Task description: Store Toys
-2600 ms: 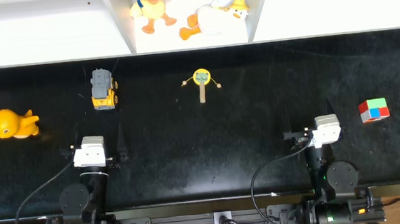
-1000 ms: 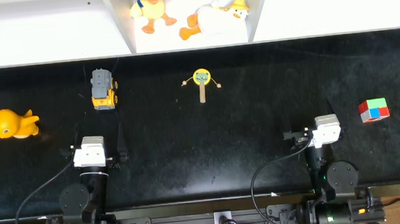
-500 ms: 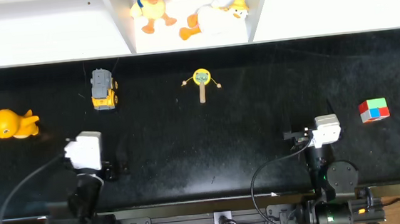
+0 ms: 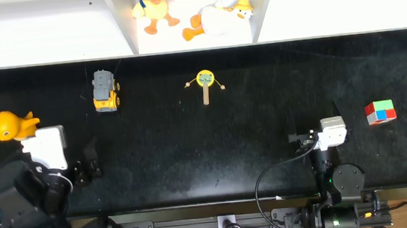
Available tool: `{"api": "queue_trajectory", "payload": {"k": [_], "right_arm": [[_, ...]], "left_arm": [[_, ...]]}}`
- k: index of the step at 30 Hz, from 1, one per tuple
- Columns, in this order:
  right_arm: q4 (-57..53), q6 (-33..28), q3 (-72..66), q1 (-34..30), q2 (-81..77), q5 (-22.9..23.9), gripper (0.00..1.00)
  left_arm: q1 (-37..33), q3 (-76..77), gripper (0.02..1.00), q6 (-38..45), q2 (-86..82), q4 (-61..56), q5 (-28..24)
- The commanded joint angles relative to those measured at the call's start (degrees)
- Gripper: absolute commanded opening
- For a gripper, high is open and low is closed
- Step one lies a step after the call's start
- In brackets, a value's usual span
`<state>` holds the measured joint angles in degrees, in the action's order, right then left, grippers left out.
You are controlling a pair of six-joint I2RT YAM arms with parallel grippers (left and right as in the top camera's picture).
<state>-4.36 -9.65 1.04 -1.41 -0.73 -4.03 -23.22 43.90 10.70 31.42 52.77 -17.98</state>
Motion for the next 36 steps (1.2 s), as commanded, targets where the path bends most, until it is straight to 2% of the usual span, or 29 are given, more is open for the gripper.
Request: {"api": "queue_trajectory", "payload": {"k": [1, 10, 14, 17, 21, 25, 28, 31, 36], "right_arm": [[0.2, 0.5, -0.8, 0.2, 0.5, 0.5, 0.993], [0.2, 0.5, -0.8, 0.2, 0.5, 0.5, 0.996], [0.2, 0.5, -0.8, 0.2, 0.5, 0.5, 0.996], [0.2, 0.5, -0.8, 0.2, 0.5, 0.5, 0.996], [0.2, 0.5, -0.8, 0.2, 0.5, 0.5, 0.996], [0.2, 0.5, -0.8, 0.2, 0.5, 0.5, 0.993], [0.2, 0.5, -0.8, 0.2, 0.5, 0.5, 0.996], [0.2, 0.5, -0.8, 0.2, 0.5, 0.5, 0.996], [0.2, 0.5, -0.8, 0.2, 0.5, 0.5, 0.998]], "left_arm": [[-5.9, 1.2, 0.991, 7.4, 6.2, -0.9, -9.2], [-18.8, 1.2, 0.991, 17.5, 17.6, -7.9, -19.4], [-25.4, 1.2, 0.991, 22.1, 21.1, -7.6, -23.6], [-28.7, 1.2, 0.996, 28.5, 22.3, -6.1, -22.0], [-32.0, 1.2, 0.996, 30.3, 22.6, -7.0, -12.3], [-32.7, 1.2, 0.996, 33.0, 23.4, -7.8, -8.9], [-32.7, 1.2, 0.996, 36.0, 24.5, -9.3, -8.0], [-32.7, 1.2, 0.996, 35.0, 26.3, -10.9, -8.3], [-32.7, 1.2, 0.996, 29.4, 30.1, -10.2, -14.6]]}}
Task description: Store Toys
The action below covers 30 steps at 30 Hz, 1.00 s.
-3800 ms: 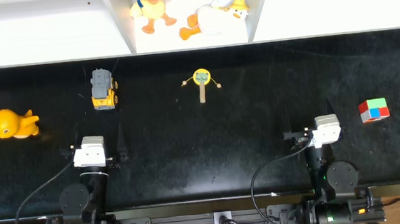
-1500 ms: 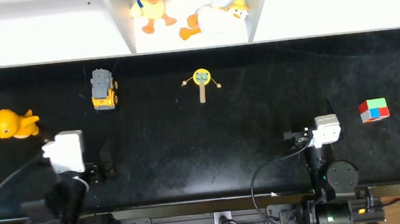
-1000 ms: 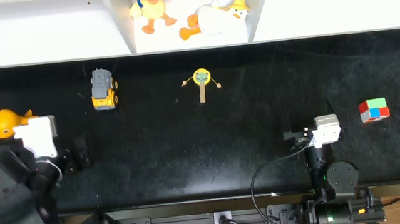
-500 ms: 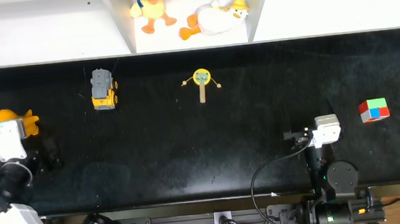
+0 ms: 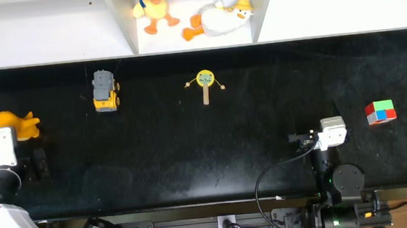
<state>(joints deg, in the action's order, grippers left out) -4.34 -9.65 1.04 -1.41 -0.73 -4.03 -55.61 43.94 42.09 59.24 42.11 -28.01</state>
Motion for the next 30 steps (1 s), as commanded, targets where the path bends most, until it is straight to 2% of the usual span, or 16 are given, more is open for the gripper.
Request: {"api": "queue_trajectory", "payload": {"k": [1, 5, 8, 10, 18, 30], "right_arm": [[0.2, 0.5, -0.8, 0.2, 0.5, 0.5, 0.996], [0.2, 0.5, -0.8, 0.2, 0.5, 0.5, 0.996], [0.2, 0.5, -0.8, 0.2, 0.5, 0.5, 0.996], [0.2, 0.5, -0.8, 0.2, 0.5, 0.5, 0.993], [0.2, 0.5, -0.8, 0.2, 0.5, 0.5, 0.993], [0.2, 0.5, -0.8, 0.2, 0.5, 0.5, 0.993]], "left_arm": [[-0.3, 1.2, 0.996, -2.1, 2.8, 0.7, -4.7], [-0.3, 1.2, 0.996, -2.4, 3.1, -0.9, -3.1], [-1.1, 1.2, 0.996, -10.0, 3.3, -4.7, 3.0], [-2.2, 1.2, 0.996, -10.7, 3.6, -5.7, 4.2], [-4.5, 2.8, 0.996, -10.0, 11.8, -13.0, 4.0], [-0.4, 11.3, 0.996, -7.8, 23.8, -18.9, 0.6]]}}
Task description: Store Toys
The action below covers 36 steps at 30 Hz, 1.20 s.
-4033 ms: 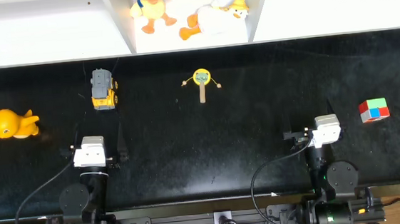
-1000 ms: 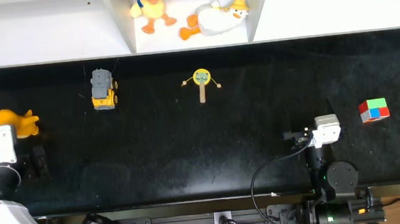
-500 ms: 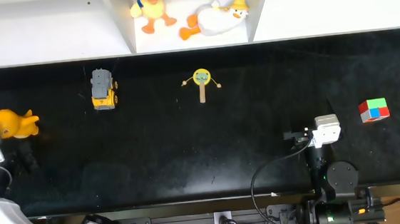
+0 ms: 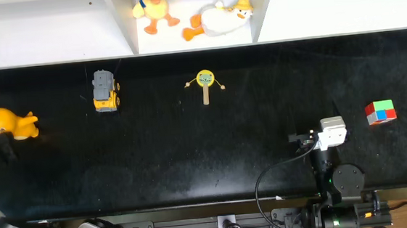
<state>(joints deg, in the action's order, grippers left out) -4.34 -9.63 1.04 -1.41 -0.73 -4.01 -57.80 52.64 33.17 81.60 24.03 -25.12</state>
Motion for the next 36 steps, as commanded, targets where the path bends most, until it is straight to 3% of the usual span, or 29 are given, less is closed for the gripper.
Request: {"api": "queue_trajectory", "payload": {"k": [1, 14, 16, 20, 22, 30, 36], "right_arm": [[0.2, 0.5, -0.8, 0.2, 0.5, 0.5, 0.996], [0.2, 0.5, -0.8, 0.2, 0.5, 0.5, 0.998], [0.2, 0.5, -0.8, 0.2, 0.5, 0.5, 0.996], [0.2, 0.5, -0.8, 0.2, 0.5, 0.5, 0.993], [0.2, 0.5, -0.8, 0.2, 0.5, 0.5, 0.993], [0.2, 0.5, -0.8, 0.2, 0.5, 0.5, 0.996], [0.2, 0.5, -0.8, 0.2, 0.5, 0.5, 0.996]], "left_arm": [[2.4, 2.8, 0.996, 1.1, 1.7, -0.9, -2.2], [4.7, 2.8, 1.0, 1.1, 3.8, -1.8, -2.3], [4.7, 2.8, 0.921, 1.1, 3.8, -1.6, -2.3], [4.7, 2.8, 0.5, 1.1, 3.9, -1.1, -2.3], [4.7, 2.8, 0.404, 1.1, 3.9, -1.0, -2.3], [4.9, 2.8, 0.316, 0.6, 2.1, 2.4, -5.9], [6.2, 2.8, 0.314, -6.9, -6.2, 5.9, -1.1]]}}
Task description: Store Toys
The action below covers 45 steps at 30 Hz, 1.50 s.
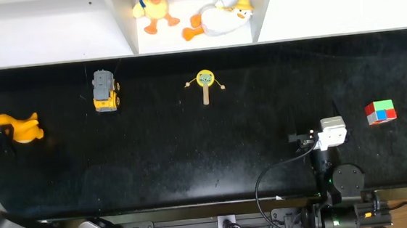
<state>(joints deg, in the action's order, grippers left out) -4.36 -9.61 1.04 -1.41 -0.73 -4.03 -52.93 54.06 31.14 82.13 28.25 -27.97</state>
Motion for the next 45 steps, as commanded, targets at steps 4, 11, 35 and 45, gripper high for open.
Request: {"api": "queue_trajectory", "payload": {"k": [4, 11, 35, 45], "right_arm": [[0.2, 0.4, -0.8, 0.2, 0.5, 0.5, 0.996], [0.2, 0.4, -0.8, 0.2, 0.5, 0.5, 0.996], [0.2, 0.4, -0.8, 0.2, 0.5, 0.5, 0.996], [0.2, 0.4, -0.8, 0.2, 0.5, 0.5, 0.996]], "left_arm": [[4.2, 1.5, 0.257, -10.1, -11.0, 3.6, 6.1], [14.0, 3.2, 0.222, -19.8, -11.5, 2.9, 13.9], [28.6, 24.4, 0.139, -31.0, 7.2, -3.0, 31.1], [28.9, 29.7, 0.141, -26.6, 12.9, -3.8, 32.0]]}}
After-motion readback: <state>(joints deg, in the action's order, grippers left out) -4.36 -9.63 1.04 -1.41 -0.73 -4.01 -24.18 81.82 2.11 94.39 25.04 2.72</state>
